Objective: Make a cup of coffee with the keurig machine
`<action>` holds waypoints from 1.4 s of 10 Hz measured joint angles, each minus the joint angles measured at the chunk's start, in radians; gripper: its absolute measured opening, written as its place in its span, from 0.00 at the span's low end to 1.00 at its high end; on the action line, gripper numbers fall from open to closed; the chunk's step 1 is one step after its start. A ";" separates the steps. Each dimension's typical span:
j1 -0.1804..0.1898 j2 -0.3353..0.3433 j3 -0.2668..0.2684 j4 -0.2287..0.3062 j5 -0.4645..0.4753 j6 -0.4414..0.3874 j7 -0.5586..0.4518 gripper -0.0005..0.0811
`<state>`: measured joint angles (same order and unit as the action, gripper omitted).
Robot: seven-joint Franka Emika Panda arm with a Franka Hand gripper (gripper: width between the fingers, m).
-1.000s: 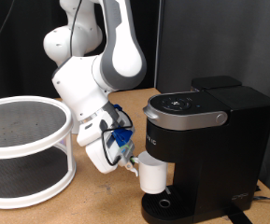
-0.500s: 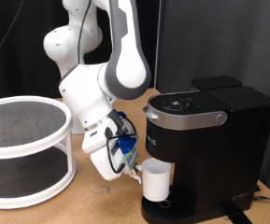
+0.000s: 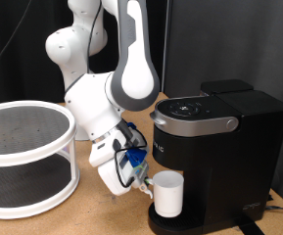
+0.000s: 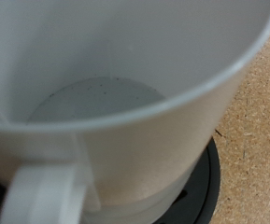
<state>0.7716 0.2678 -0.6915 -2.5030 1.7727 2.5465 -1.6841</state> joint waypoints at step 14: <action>-0.092 -0.249 -0.151 -0.139 -0.460 -0.099 0.197 0.99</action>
<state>0.6798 0.0185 -0.8423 -2.6420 1.3130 2.4475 -1.4871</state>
